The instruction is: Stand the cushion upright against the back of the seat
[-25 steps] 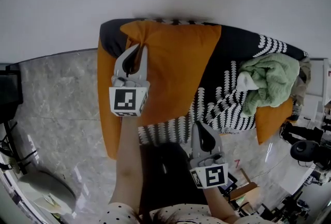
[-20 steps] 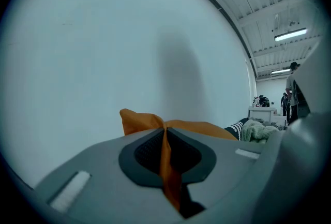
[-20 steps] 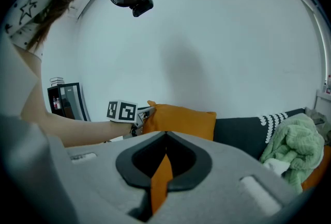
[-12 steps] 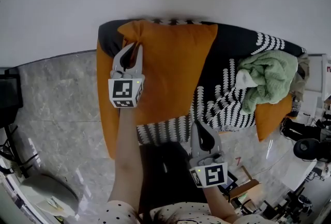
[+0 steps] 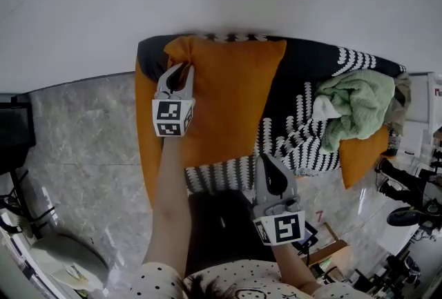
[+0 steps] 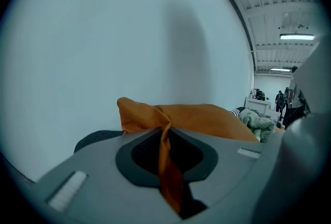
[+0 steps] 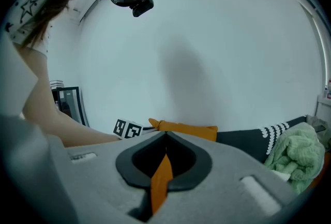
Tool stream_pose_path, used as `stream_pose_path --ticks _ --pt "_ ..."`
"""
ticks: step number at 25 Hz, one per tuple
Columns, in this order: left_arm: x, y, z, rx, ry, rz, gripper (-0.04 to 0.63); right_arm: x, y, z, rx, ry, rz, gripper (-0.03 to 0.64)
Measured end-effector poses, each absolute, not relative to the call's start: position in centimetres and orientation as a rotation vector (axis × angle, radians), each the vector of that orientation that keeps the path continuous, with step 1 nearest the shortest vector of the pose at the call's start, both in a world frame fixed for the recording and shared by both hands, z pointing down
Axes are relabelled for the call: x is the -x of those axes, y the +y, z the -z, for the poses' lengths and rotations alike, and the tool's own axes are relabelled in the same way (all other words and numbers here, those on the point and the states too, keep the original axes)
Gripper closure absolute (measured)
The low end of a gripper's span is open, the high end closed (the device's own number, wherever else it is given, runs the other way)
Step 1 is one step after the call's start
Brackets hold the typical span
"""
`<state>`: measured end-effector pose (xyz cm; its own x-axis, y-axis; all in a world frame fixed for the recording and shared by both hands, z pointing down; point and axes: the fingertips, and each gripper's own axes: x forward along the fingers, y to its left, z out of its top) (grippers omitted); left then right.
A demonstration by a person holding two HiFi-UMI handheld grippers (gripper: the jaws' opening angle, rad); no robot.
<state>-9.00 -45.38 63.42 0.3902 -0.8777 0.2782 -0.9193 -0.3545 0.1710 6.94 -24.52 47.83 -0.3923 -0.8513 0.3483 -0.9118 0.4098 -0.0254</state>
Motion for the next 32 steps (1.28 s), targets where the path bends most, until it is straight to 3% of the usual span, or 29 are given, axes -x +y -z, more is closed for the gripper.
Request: stream_pose_path --ticks 23,29,32 --pt "9.7 -44.9 -62.7 -2.278 -1.631 -0.113 0.48 -8.0 -23.7 -47.0 -1.521 -2.408 -0.293 0.621" --pt "11.0 -43.1 -59.8 -2.242 -1.692 -0.052 0.4 -8.3 -23.9 -46.6 -1.509 -2.424 -0.287 0.621" --pt "9.4 -39.5 -56.5 -2.282 -1.64 -0.046 0.425 -9.0 -23.5 -45.3 -1.537 -2.412 -0.275 0.621"
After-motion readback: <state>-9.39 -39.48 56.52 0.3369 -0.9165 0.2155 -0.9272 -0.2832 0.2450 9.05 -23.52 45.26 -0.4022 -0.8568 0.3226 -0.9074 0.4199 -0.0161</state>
